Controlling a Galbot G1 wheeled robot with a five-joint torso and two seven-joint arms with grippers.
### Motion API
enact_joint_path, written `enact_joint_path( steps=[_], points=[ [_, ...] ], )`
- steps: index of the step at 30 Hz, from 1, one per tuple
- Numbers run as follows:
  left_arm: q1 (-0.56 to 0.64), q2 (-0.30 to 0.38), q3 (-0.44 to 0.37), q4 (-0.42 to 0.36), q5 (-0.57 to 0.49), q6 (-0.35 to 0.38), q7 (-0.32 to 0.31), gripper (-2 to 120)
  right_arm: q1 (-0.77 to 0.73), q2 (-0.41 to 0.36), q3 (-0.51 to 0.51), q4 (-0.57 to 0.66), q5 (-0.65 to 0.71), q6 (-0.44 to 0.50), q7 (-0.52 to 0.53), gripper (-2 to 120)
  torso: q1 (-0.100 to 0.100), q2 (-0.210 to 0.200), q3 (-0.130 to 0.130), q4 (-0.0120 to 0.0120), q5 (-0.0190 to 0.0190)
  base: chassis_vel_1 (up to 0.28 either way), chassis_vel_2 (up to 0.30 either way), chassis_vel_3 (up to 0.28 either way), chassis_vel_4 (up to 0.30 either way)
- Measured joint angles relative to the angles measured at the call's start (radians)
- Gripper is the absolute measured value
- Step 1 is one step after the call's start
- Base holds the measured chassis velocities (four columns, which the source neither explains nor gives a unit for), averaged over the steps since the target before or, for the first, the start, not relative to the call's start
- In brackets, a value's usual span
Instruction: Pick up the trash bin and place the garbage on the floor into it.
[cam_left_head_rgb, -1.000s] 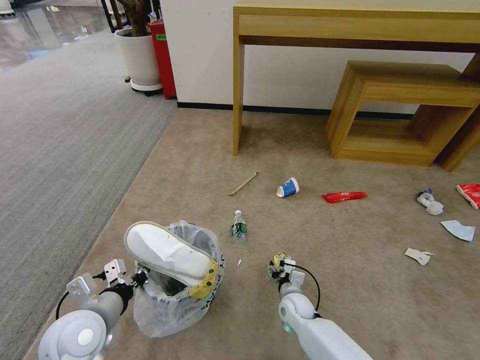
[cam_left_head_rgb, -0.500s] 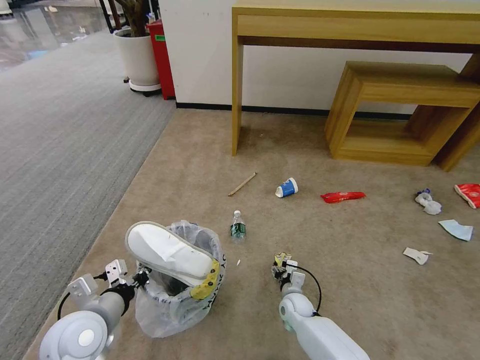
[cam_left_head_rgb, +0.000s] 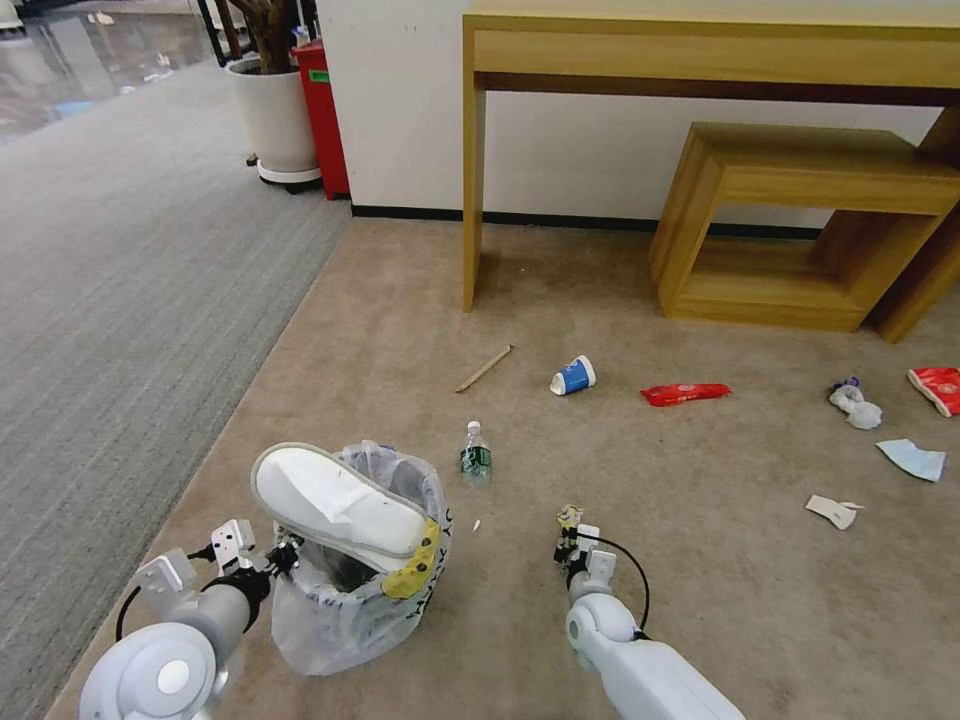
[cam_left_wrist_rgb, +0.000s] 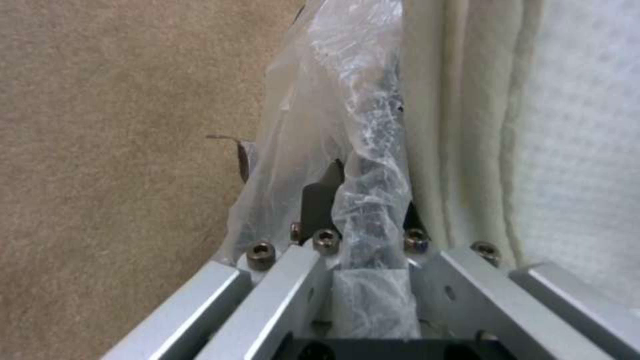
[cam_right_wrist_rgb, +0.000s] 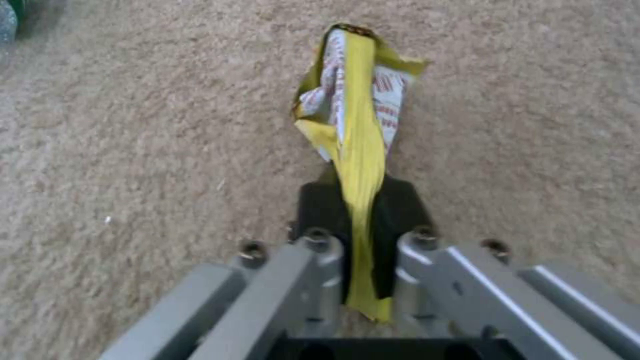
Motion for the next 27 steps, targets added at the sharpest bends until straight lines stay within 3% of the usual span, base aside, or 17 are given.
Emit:
enact_joint_path(
  steps=[4,7,9,10,13,15,17,19,21,27],
  points=[
    [0.000,0.003,-0.001,0.004,-0.001,0.000,0.000,1,-0.018,-0.024,-0.009,0.051,0.034,0.049,-0.077,0,0.000,0.000,0.000,0.0002,0.0018,0.000,0.000,0.000,0.000],
    [-0.001,0.005,-0.003,0.009,0.000,0.000,0.000,1,-0.029,-0.056,-0.009,0.131,0.074,0.075,-0.131,0,0.000,0.000,0.000,0.0003,0.0003,0.000,0.000,0.000,0.000],
    [-0.001,0.005,-0.003,0.013,0.001,0.000,0.000,1,-0.038,-0.110,-0.013,0.252,0.119,0.099,-0.199,0,0.000,0.000,0.000,0.0002,0.0009,0.000,0.000,0.000,0.000],
    [-0.001,0.005,-0.003,0.013,0.001,0.000,0.000,1,-0.038,-0.110,-0.013,0.252,0.119,0.099,-0.199,0,0.000,0.000,0.000,0.0002,0.0009,0.000,0.000,0.000,0.000],
    [-0.002,0.003,0.001,0.017,0.010,0.000,0.000,1,-0.032,-0.239,-0.045,0.439,0.164,0.117,-0.258,0,0.000,0.000,0.000,-0.0003,-0.0001,0.000,0.000,0.000,0.000],
    [-0.002,0.003,0.001,0.018,0.011,0.000,0.000,1,-0.028,-0.257,-0.052,0.461,0.170,0.118,-0.262,0,0.000,0.000,0.000,-0.0005,0.0000,0.000,0.000,0.000,0.000],
    [-0.002,0.002,0.004,0.016,0.015,0.000,-0.001,1,0.007,-0.339,-0.103,0.578,0.214,0.120,-0.295,0,0.000,0.000,0.000,-0.0004,0.0001,0.000,0.000,0.000,0.000],
    [-0.002,0.002,0.005,0.015,0.015,0.001,-0.002,1,0.018,-0.356,-0.117,0.604,0.225,0.118,-0.304,0,0.000,0.000,0.000,-0.0004,0.0000,0.000,0.000,0.000,0.000],
    [-0.002,0.005,0.007,0.009,0.018,0.003,-0.004,1,0.099,-0.423,-0.186,0.714,0.277,0.105,-0.356,0,0.000,0.000,0.000,-0.0003,-0.0001,0.000,0.000,0.000,0.000],
    [-0.002,0.000,0.015,0.002,0.028,0.006,-0.005,1,0.291,-0.479,-0.309,0.830,0.389,0.072,-0.424,0,0.000,0.000,0.000,0.0001,-0.0005,0.000,0.000,0.000,0.000]
  ],
)
